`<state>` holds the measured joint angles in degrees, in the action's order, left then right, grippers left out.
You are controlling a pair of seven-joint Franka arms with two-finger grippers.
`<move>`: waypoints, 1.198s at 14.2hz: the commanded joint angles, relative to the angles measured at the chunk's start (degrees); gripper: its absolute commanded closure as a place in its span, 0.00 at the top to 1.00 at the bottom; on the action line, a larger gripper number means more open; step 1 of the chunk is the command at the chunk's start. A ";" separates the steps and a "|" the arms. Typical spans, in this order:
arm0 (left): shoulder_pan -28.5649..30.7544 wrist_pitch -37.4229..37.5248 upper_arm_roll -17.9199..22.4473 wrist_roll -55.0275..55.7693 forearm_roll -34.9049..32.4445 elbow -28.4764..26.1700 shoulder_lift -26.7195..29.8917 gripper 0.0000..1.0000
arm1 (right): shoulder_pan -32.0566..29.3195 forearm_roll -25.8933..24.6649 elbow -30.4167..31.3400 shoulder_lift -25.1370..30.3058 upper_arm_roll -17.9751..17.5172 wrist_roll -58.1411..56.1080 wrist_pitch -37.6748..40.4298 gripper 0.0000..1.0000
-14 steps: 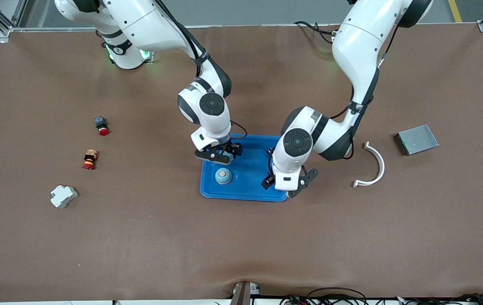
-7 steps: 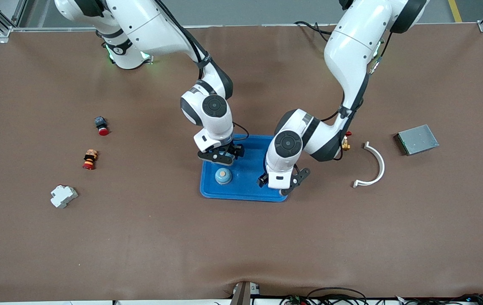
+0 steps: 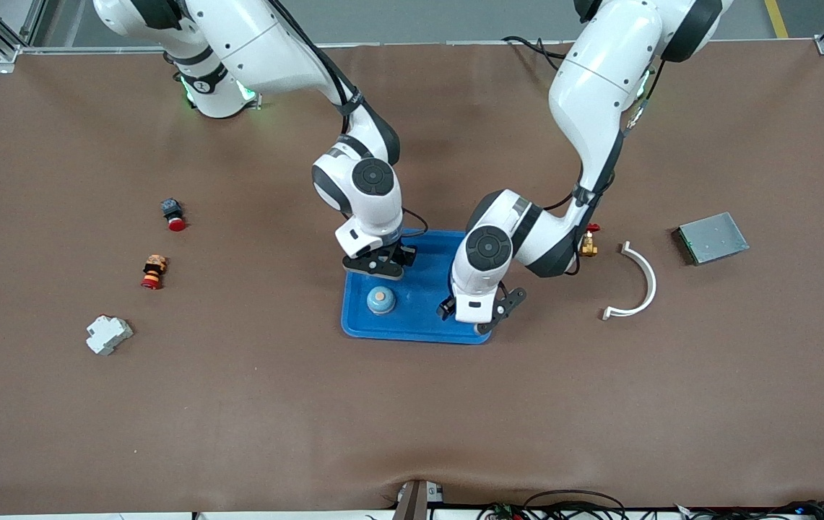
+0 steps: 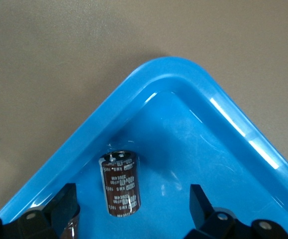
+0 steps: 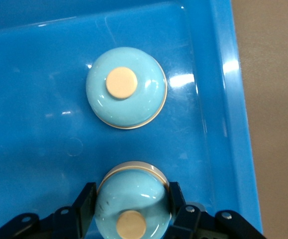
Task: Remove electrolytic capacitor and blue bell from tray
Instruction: 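Lift the bell out with the right gripper while the left gripper lifts the capacitor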
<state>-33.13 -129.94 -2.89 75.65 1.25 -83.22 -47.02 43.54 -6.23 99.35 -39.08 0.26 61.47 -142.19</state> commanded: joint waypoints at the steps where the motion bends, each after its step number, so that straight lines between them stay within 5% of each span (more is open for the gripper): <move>1: -0.45 -1.01 0.34 1.08 -0.28 1.13 -1.49 1.00 | 0.50 -1.68 -2.13 -0.38 0.62 2.60 0.95 0.00; 10: -0.45 -1.01 0.43 1.08 -0.37 1.13 -2.29 1.00 | -6.52 3.05 -4.95 7.43 0.18 -13.54 16.23 0.00; 15: -0.36 -1.10 0.51 1.08 -0.11 1.22 -2.20 0.99 | -12.33 4.91 -0.40 15.07 0.45 -25.59 22.22 0.00; 17: -0.36 -1.01 0.51 1.08 -0.11 1.22 -2.20 0.80 | -15.13 4.91 3.73 18.85 0.45 -30.95 22.22 0.00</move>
<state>-33.08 -130.63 -2.75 75.66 1.25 -83.10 -48.55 31.13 -2.15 96.60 -25.75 1.48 35.22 -119.57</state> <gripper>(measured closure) 0.048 0.366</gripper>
